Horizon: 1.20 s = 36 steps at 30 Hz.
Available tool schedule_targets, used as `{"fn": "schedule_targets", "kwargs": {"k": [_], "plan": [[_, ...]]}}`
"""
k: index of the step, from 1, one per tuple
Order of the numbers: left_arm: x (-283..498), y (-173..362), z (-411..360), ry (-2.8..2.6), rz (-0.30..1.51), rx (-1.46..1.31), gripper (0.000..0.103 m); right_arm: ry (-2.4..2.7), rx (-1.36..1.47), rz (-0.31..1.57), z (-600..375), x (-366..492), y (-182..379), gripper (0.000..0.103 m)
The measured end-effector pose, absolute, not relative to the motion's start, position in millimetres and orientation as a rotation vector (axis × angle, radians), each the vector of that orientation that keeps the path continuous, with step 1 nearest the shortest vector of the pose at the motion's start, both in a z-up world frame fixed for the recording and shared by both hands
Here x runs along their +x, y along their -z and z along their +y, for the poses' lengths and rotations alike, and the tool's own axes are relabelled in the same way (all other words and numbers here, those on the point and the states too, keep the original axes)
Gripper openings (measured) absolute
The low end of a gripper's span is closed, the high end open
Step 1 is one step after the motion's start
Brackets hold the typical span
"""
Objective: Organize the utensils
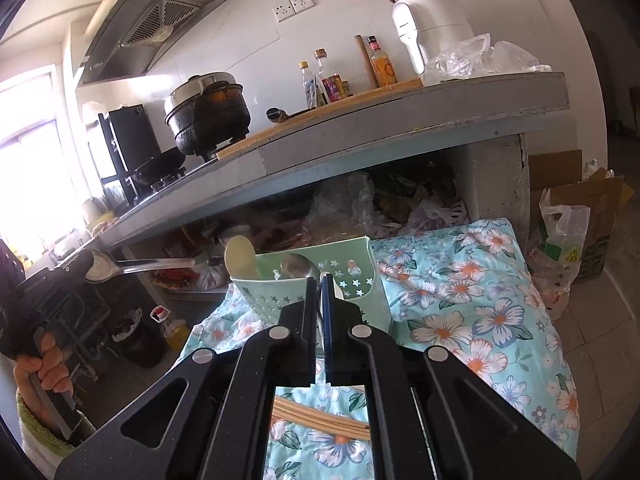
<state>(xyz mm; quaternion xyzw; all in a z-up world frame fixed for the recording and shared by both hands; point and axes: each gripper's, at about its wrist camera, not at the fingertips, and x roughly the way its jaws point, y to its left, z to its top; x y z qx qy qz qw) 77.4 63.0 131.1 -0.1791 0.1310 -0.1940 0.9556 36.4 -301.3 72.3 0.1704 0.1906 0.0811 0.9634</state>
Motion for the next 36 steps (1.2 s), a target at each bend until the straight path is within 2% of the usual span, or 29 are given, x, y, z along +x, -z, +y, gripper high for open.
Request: {"fn": "schedule_targets", "kwargs": {"k": [11,20,28,35,36], "plan": [[104.1,-145.7,-30.8,0.234,0.197,0.07,0.001,-0.185,0.365,0.378,-308.8,32.5,-68.9,0.003],[136.4,-120.7,-74.7,0.218,0.288,0.263,0.002,-0.197,0.364,0.393,-309.7,34.7,-65.0,0.003],[163.5,-106.1,-88.5,0.275,0.354,0.235,0.003,-0.197,0.363,0.406,-308.6,37.0,-61.0,0.003],[182.5,-99.7,-61.7,0.471,0.442,-0.05,0.01,-0.187,0.366,0.415,-310.1,41.1,-58.4,0.003],[184.4,-98.6,-56.2,0.492,0.447,-0.096,0.015,-0.185,0.365,0.417,-310.1,41.3,-58.0,0.003]]}}
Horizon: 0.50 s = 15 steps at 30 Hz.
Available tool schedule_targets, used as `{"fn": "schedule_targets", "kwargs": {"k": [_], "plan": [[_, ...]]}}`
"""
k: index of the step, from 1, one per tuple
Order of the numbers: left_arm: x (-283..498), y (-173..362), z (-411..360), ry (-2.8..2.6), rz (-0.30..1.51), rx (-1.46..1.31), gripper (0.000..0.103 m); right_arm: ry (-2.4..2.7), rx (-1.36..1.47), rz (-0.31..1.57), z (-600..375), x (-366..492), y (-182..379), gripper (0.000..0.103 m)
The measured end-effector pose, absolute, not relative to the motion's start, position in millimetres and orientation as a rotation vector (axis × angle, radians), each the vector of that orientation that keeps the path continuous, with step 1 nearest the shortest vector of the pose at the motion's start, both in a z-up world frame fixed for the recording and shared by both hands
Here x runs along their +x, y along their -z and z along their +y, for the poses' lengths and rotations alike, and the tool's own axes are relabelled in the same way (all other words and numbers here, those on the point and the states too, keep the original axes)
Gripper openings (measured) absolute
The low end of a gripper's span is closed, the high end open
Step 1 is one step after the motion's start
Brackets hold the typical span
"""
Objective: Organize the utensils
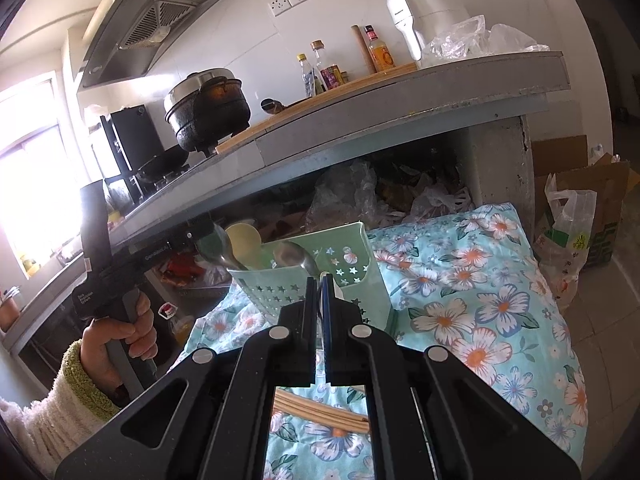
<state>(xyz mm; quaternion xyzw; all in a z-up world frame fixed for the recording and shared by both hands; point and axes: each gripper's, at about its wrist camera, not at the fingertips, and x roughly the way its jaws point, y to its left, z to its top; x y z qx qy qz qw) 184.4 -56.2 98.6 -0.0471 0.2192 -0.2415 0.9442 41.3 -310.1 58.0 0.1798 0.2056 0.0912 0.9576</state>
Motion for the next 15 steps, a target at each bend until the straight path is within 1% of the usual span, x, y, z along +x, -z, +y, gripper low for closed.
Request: {"fn": "schedule_targets", "kwargs": {"k": [1,3,5,9,14,15], "plan": [[185.6,-97.6,-49.6,0.513,0.453,-0.147,0.02,-0.182,0.366,0.42,-310.5,42.0,-57.7,0.003],[186.5,-97.1,-36.6,0.546,0.454,-0.246,0.026,-0.178,0.37,0.423,-311.4,42.7,-57.1,0.003],[184.9,-98.3,-24.3,0.565,0.444,-0.318,0.029,-0.175,0.373,0.424,-312.2,43.3,-57.1,0.003],[178.1,-100.6,-11.6,0.559,0.426,-0.365,0.033,-0.173,0.377,0.413,-313.7,43.2,-60.8,0.003],[163.3,-92.2,4.4,0.539,0.44,-0.376,0.043,-0.191,0.391,0.381,-316.4,41.8,-72.8,0.003],[159.9,-88.4,6.6,0.528,0.447,-0.375,0.046,-0.199,0.398,0.374,-317.4,42.1,-75.8,0.003]]}}
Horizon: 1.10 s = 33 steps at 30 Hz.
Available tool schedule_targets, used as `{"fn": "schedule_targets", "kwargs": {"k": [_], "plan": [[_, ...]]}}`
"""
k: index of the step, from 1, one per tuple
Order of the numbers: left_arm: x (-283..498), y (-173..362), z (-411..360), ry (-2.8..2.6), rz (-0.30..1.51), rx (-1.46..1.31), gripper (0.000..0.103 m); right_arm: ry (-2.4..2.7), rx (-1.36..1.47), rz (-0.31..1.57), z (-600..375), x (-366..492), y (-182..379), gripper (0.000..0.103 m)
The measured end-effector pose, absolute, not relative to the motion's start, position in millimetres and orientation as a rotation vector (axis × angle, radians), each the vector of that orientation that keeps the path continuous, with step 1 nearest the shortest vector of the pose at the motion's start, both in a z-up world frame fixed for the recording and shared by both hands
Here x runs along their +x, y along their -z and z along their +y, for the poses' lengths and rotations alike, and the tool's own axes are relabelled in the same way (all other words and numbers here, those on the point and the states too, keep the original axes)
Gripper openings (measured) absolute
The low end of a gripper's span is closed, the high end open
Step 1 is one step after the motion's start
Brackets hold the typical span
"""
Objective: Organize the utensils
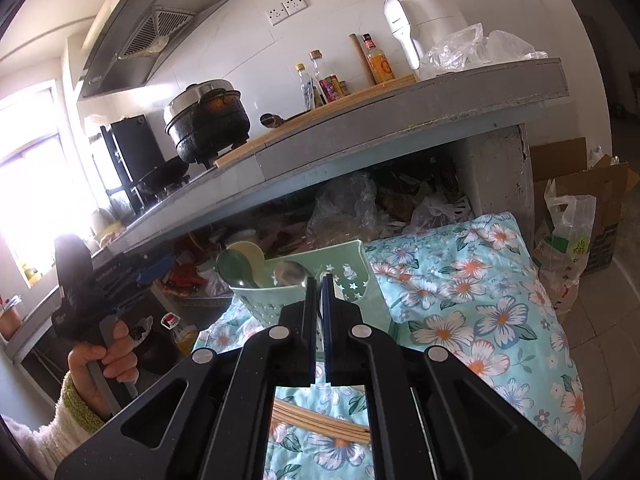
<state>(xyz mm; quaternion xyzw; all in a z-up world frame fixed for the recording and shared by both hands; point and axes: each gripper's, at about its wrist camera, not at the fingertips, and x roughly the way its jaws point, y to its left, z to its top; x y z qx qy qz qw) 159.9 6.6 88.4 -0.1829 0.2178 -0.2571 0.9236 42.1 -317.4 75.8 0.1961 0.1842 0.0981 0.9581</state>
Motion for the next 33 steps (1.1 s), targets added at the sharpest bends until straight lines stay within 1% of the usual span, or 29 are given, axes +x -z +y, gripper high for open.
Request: {"fn": "schedule_targets", "kwargs": {"k": [4,9,13,20,25,33], "plan": [[147.0,-62.7,7.6,0.462,0.532,-0.33,0.055,-0.259,0.439,0.336,-322.0,47.3,-91.0,0.003],[131.2,-22.0,1.1,0.389,0.672,-0.247,0.061,-0.334,0.465,0.269,-322.7,59.6,-117.1,0.003],[119.7,1.5,2.1,0.364,0.726,-0.212,0.068,-0.389,0.474,0.214,-320.6,72.8,-139.1,0.003],[109.8,28.5,6.4,0.35,0.783,-0.189,0.071,-0.432,0.471,0.154,-316.2,110.3,-158.8,0.003],[104.1,36.6,2.9,0.364,0.799,-0.196,0.073,-0.44,0.48,0.166,-310.3,150.2,-147.8,0.003],[95.1,45.5,-3.6,0.407,0.805,-0.199,0.073,-0.371,0.499,0.32,-310.7,194.1,-75.1,0.003]]}}
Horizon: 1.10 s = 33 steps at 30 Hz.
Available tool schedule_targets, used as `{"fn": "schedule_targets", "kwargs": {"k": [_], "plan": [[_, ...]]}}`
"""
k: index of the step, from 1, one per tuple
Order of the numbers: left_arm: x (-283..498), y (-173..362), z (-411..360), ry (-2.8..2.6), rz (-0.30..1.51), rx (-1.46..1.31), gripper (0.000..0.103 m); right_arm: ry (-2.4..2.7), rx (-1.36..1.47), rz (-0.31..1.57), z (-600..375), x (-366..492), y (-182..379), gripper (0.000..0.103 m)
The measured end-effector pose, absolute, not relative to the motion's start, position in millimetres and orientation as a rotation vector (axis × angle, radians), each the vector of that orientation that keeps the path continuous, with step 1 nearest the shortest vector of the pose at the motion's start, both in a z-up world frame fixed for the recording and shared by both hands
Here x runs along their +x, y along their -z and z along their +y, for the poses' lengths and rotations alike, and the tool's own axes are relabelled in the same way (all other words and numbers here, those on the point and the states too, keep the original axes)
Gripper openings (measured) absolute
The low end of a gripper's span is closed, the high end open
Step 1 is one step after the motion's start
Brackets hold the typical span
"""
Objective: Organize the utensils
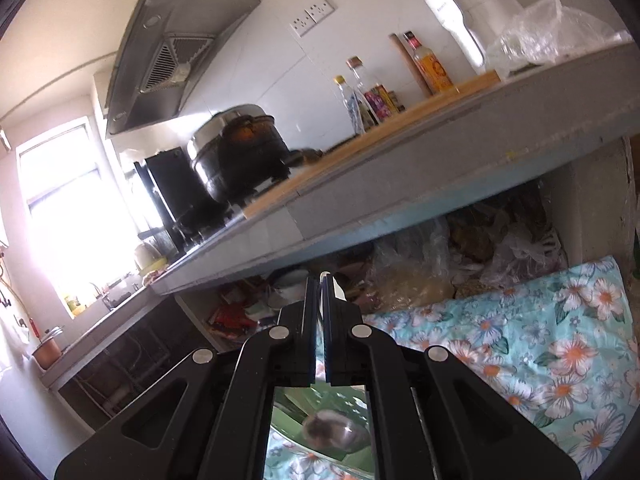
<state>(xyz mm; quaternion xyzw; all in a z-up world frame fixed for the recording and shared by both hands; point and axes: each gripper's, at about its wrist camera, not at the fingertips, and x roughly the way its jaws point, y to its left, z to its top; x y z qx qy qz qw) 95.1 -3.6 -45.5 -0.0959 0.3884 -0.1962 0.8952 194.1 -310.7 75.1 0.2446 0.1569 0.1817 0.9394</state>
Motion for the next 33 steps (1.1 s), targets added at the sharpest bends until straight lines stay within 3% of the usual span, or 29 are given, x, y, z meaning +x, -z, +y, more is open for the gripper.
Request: {"fn": "schedule_targets", "kwargs": {"k": [7,11,18,23,25,33], "plan": [[93.5,43.5,-4.1,0.43,0.782,-0.209,0.073,-0.318,0.506,0.325,-331.9,165.8,-69.5,0.007],[92.3,42.9,-7.6,0.443,0.781,-0.22,0.073,-0.292,0.508,0.256,-344.5,136.1,-88.2,0.031],[88.6,42.5,-11.1,0.494,0.79,-0.241,0.073,-0.349,0.458,0.232,-342.6,85.6,-102.2,0.039],[88.8,47.7,-11.0,0.595,0.83,-0.332,0.067,-0.483,0.356,0.471,-305.4,88.6,-62.7,0.053],[89.3,52.6,-11.2,0.634,0.858,-0.383,0.059,-0.504,0.304,0.611,-289.2,99.3,-36.4,0.053],[103.0,93.1,-15.2,0.757,1.038,-0.654,0.042,-0.418,0.242,1.032,-275.7,153.5,67.1,0.052]]}}
